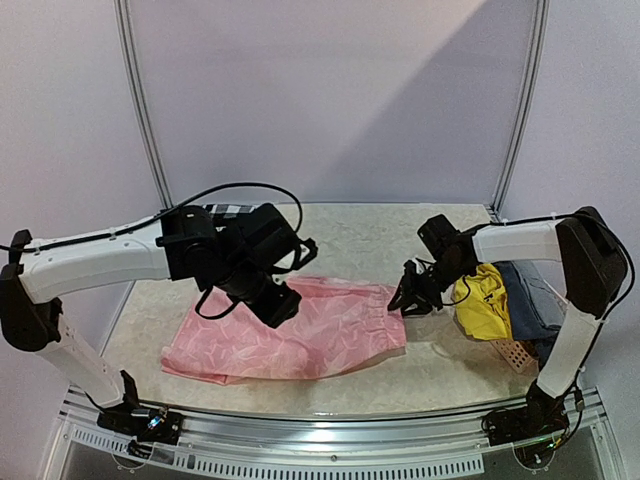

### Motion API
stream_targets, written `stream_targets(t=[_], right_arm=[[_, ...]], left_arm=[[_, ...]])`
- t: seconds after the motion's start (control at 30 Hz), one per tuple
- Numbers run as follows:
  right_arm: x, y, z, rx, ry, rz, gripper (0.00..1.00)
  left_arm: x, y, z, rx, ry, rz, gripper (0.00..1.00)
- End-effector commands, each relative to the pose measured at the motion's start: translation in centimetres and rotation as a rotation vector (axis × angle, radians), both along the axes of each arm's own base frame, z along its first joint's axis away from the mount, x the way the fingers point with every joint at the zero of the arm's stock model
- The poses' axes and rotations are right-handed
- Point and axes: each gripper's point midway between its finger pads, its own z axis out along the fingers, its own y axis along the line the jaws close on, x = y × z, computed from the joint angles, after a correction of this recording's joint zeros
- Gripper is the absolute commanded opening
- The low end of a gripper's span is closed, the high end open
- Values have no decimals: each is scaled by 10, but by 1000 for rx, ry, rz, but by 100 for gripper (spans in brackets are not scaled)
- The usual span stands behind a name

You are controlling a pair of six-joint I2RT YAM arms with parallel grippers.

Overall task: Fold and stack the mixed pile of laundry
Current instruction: Pick up the rectangle-folded shorts from the center of the board.

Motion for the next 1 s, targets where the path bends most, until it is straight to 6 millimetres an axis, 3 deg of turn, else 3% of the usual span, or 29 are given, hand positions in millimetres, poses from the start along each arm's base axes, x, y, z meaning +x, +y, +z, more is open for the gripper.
stream_targets(t=[0.0,0.2,0.4,0.5,0.67,0.97], right_arm=[[-3,-11,18,-79,8,-17,46],[-5,-29,47,-174,-18,-20,59],[-15,-76,77,-345,-55,-93,72],[-26,-98,88,-369,-53,-148,78],[-42,-125,104,-398,-50,-207,79],[-57,-157,136,-441,-75,-281,81]], left_arm=[[-13,-57,4,32,-128,-197,60],[-49,-131,-8,122,-214,-412,66],[-66,-183,-33,192,-274,-525,66],[-66,-196,-48,234,-306,-557,66],[-51,-204,-77,371,-382,-551,67],[-42,-220,-128,478,-418,-590,66]])
